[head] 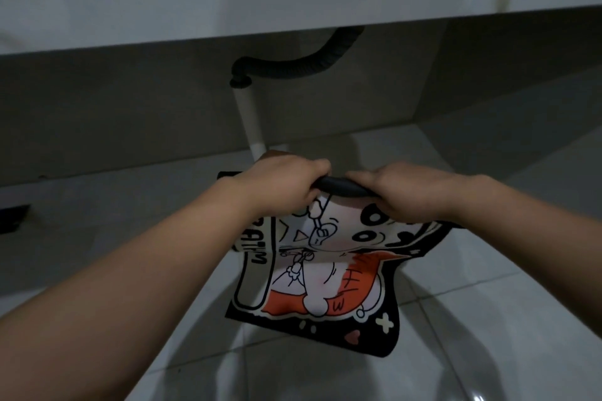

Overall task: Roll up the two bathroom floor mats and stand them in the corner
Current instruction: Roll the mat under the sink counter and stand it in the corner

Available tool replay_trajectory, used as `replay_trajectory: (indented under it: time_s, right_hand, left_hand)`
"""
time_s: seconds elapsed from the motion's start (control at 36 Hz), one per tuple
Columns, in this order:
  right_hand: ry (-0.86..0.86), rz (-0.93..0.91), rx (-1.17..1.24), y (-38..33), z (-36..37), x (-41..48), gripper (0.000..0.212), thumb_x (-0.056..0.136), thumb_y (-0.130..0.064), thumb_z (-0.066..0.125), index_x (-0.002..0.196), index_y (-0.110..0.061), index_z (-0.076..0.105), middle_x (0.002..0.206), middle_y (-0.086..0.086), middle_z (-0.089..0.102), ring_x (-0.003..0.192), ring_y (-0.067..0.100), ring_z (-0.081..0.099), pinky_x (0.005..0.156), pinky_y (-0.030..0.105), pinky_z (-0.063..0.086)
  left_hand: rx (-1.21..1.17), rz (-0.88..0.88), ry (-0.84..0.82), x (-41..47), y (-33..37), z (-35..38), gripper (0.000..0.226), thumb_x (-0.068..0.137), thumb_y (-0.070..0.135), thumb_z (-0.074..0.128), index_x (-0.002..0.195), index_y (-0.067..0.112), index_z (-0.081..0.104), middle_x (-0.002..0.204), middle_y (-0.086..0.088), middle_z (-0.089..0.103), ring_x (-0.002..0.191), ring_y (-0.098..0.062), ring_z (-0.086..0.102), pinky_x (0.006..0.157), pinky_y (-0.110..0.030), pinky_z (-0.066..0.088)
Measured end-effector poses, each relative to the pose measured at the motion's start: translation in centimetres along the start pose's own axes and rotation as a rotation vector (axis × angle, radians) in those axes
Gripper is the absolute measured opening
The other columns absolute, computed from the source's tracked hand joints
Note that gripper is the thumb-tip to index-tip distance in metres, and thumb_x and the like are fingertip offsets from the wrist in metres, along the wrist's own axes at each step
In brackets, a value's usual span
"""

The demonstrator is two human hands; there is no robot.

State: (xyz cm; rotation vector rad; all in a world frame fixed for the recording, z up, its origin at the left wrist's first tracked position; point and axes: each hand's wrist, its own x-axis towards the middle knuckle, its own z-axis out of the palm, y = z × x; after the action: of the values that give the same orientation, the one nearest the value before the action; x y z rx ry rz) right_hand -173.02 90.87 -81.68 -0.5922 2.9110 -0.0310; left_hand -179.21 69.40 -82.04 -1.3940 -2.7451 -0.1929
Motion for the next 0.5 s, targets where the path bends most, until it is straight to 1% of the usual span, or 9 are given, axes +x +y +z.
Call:
replay_trajectory:
  time_s: [0.08, 0.11, 0.17, 0.22, 0.28, 0.31, 0.36, 0.42, 0.5]
  right_hand:
    - [0.023, -0.045, -0.203, -0.3, 0.7, 0.2, 0.074, 0.085, -0.012, 0.050, 0.147, -0.025, 0.010, 0.110, 0.008, 0.058, 0.054, 0.007, 0.032, 0.045, 0.023, 0.024]
    - [0.025, -0.053, -0.253, -0.2, 0.8, 0.3, 0.077, 0.084, -0.012, 0.050, 0.147, -0.023, 0.007, 0.115, 0.009, 0.057, 0.054, 0.009, 0.032, 0.046, 0.024, 0.025]
    - [0.035, -0.069, -0.298, 0.1, 0.9, 0.4, 0.076, 0.086, -0.018, 0.048, 0.147, -0.023, 0.003, 0.123, 0.010, 0.055, 0.064, 0.016, 0.041, 0.056, 0.028, 0.033]
    - [0.067, -0.066, -0.274, 0.6, 0.8, 0.2, 0.071, 0.091, -0.040, 0.042, 0.147, -0.024, 0.002, 0.132, 0.008, 0.050, 0.082, 0.022, 0.054, 0.065, 0.029, 0.035]
    - [0.102, -0.065, -0.244, 1.0, 0.7, 0.0, 0.074, 0.089, -0.062, 0.030, 0.147, -0.023, 0.006, 0.135, 0.006, 0.048, 0.098, 0.025, 0.057, 0.073, 0.031, 0.038]
    - [0.106, -0.058, -0.205, 1.0, 0.5, -0.1, 0.074, 0.088, -0.065, 0.028, 0.146, -0.023, 0.010, 0.134, 0.005, 0.049, 0.100, 0.025, 0.056, 0.074, 0.030, 0.037]
    - [0.105, -0.047, -0.074, 0.7, 0.0, -0.1, 0.055, 0.090, -0.058, 0.033, 0.136, -0.028, 0.028, 0.122, 0.002, 0.057, 0.085, 0.018, 0.056, 0.067, 0.028, 0.035]
    - [0.100, -0.047, -0.007, 0.5, -0.4, 0.0, 0.031, 0.090, -0.049, 0.043, 0.117, -0.032, 0.042, 0.104, -0.001, 0.061, 0.066, 0.008, 0.045, 0.056, 0.027, 0.030]
    - [0.124, -0.047, -0.050, 0.4, -0.3, 0.0, 0.024, 0.091, -0.042, 0.048, 0.109, -0.027, 0.046, 0.099, 0.000, 0.061, 0.067, 0.012, 0.043, 0.058, 0.028, 0.029]
  left_hand:
    - [0.040, -0.010, -0.006, -0.1, 0.0, 0.3, 0.022, 0.084, 0.023, 0.053, 0.084, 0.032, 0.032, 0.059, 0.008, 0.043, 0.051, -0.004, 0.039, 0.042, -0.026, 0.021]
    - [0.046, -0.013, -0.009, -0.3, 0.0, 0.6, 0.023, 0.084, 0.021, 0.052, 0.086, 0.031, 0.032, 0.059, 0.008, 0.042, 0.051, -0.007, 0.041, 0.042, -0.026, 0.022]
    - [0.047, -0.011, -0.004, -0.6, 0.3, 1.0, 0.018, 0.086, 0.019, 0.050, 0.094, 0.028, 0.037, 0.063, 0.007, 0.047, 0.057, -0.015, 0.050, 0.044, -0.028, 0.028]
    - [0.073, 0.006, 0.063, -0.7, 0.7, 1.4, 0.023, 0.087, 0.020, 0.047, 0.109, 0.026, 0.043, 0.078, 0.004, 0.058, 0.071, -0.021, 0.057, 0.052, -0.032, 0.041]
    - [0.148, 0.008, 0.165, -0.8, 1.0, 1.8, 0.032, 0.086, 0.022, 0.047, 0.117, 0.023, 0.044, 0.091, -0.001, 0.063, 0.078, -0.025, 0.060, 0.055, -0.032, 0.042]
    - [0.182, 0.008, 0.210, -0.9, 1.2, 2.1, 0.035, 0.084, 0.021, 0.048, 0.119, 0.020, 0.045, 0.092, -0.004, 0.063, 0.078, -0.028, 0.060, 0.054, -0.032, 0.037]
    - [0.233, 0.010, 0.276, -1.1, 1.5, 2.6, 0.039, 0.082, 0.017, 0.050, 0.121, 0.013, 0.047, 0.090, -0.009, 0.064, 0.074, -0.032, 0.060, 0.055, -0.034, 0.032]
    - [0.270, 0.002, 0.301, -1.1, 1.7, 3.0, 0.040, 0.083, 0.018, 0.051, 0.122, 0.009, 0.047, 0.092, -0.011, 0.063, 0.075, -0.033, 0.059, 0.059, -0.036, 0.035]
    - [0.272, -0.030, 0.270, -1.0, 2.1, 3.3, 0.045, 0.089, 0.036, 0.045, 0.126, 0.011, 0.043, 0.101, -0.008, 0.061, 0.085, -0.029, 0.056, 0.068, -0.037, 0.039]
